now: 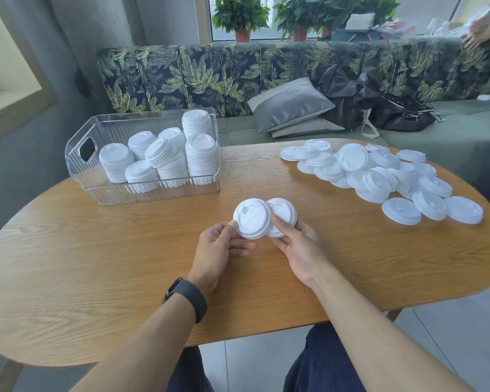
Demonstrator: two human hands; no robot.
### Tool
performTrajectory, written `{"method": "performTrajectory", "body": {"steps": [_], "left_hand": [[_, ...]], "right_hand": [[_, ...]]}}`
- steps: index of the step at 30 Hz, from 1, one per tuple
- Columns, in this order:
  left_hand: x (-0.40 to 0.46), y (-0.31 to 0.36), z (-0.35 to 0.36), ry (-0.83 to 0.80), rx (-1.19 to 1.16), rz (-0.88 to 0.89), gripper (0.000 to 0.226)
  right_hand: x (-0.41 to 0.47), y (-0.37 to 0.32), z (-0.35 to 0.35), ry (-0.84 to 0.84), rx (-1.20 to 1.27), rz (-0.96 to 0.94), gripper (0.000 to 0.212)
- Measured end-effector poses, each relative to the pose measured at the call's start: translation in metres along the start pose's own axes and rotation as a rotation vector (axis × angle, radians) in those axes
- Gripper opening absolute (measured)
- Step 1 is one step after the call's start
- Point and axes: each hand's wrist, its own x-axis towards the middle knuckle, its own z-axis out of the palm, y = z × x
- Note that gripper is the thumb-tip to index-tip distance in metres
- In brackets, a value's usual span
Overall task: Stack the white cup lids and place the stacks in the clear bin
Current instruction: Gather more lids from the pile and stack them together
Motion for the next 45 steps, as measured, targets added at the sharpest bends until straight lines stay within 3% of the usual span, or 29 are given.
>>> {"method": "performTrajectory", "body": {"steps": [8, 13, 26, 35, 40, 45], "left_hand": [[-0.003, 0.004, 0.002, -0.067, 0.052, -0.010, 0.032], [-0.001, -0.001, 0.004, -0.033, 0.091, -0.006, 0.031], [0.001, -0.006, 0.003, 0.050, 0.152, 0.049, 0.025], [0.004, -0.010, 0.000, 0.096, 0.142, 0.086, 0.021], [0.003, -0.010, 0.000, 0.089, 0.126, 0.095, 0.022], [0.004, -0.011, -0.001, 0.111, 0.125, 0.112, 0.020]], "right_hand": [[0.002, -0.002, -0.001, -0.011, -0.036, 0.062, 0.034], [0.003, -0.001, -0.002, -0.008, -0.018, 0.062, 0.021], [0.001, 0.004, -0.001, -0.049, -0.121, 0.004, 0.021], [-0.005, 0.012, 0.007, 0.000, -0.287, -0.127, 0.027], [-0.001, 0.016, 0.007, 0.000, -0.291, -0.141, 0.058], [-0.001, 0.017, 0.004, 0.010, -0.312, -0.176, 0.036]]}}
